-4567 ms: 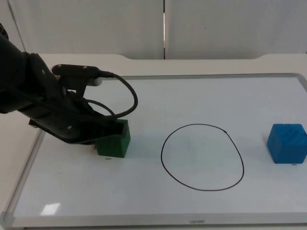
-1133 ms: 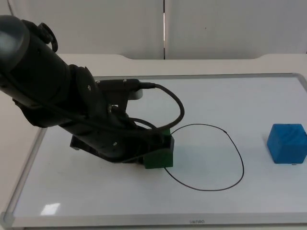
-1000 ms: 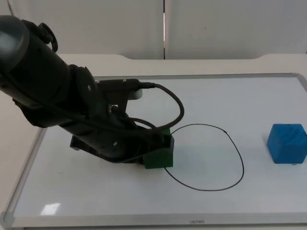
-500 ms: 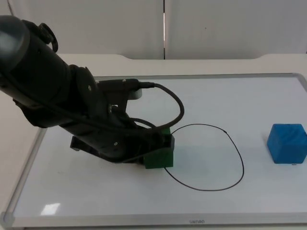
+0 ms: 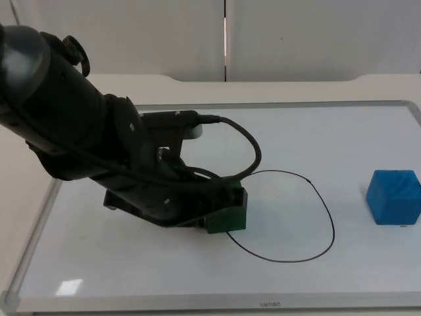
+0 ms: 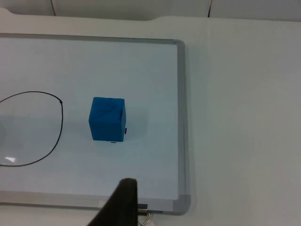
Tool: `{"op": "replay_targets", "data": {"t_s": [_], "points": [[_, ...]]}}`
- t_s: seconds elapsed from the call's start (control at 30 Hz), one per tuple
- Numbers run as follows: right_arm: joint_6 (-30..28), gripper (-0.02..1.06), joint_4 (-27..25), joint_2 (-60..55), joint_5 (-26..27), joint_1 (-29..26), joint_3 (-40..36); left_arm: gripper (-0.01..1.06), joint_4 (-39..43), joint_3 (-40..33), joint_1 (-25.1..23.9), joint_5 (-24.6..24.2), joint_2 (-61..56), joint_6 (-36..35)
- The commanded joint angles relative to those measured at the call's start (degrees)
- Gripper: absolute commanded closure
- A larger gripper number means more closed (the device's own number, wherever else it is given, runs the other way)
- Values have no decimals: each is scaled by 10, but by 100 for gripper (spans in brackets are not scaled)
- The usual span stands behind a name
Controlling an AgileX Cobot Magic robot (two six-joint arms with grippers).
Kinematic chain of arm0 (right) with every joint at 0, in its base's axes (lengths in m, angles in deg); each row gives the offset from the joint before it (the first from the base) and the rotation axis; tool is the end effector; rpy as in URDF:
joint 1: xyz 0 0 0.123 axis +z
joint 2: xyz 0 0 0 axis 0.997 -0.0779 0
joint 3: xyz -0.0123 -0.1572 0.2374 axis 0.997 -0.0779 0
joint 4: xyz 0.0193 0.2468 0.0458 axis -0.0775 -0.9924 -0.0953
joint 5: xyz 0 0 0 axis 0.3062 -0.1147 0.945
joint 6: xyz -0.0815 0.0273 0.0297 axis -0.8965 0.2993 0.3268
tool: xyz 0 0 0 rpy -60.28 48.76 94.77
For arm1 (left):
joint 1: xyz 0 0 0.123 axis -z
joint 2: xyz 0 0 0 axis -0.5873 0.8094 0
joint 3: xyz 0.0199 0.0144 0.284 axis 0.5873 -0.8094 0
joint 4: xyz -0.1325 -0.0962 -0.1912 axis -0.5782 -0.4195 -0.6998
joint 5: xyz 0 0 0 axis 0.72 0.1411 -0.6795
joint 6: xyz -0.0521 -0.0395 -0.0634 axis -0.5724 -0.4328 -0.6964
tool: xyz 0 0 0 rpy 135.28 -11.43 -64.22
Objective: Push the two cubes into the marked area.
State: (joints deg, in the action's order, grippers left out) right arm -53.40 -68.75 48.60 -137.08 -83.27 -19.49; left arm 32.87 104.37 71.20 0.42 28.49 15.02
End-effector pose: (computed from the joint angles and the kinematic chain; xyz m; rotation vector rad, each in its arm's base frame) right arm -0.0076 -0.0044 0.2802 -0.0370 2.0494 -0.0369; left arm 0.2839 -0.2012 0.0765 0.1966 2.6642 -0.3741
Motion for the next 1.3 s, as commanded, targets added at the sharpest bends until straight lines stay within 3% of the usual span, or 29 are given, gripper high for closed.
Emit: {"op": "replay_targets", "data": {"t_s": [0.0, 1.27], "points": [[0, -1, -3, 0, 4, 2, -1, 105, -9, -4, 7, -2, 3, -6], [0, -1, -3, 0, 4, 2, -1, 105, -9, 27, 31, 12, 3, -8]]}}
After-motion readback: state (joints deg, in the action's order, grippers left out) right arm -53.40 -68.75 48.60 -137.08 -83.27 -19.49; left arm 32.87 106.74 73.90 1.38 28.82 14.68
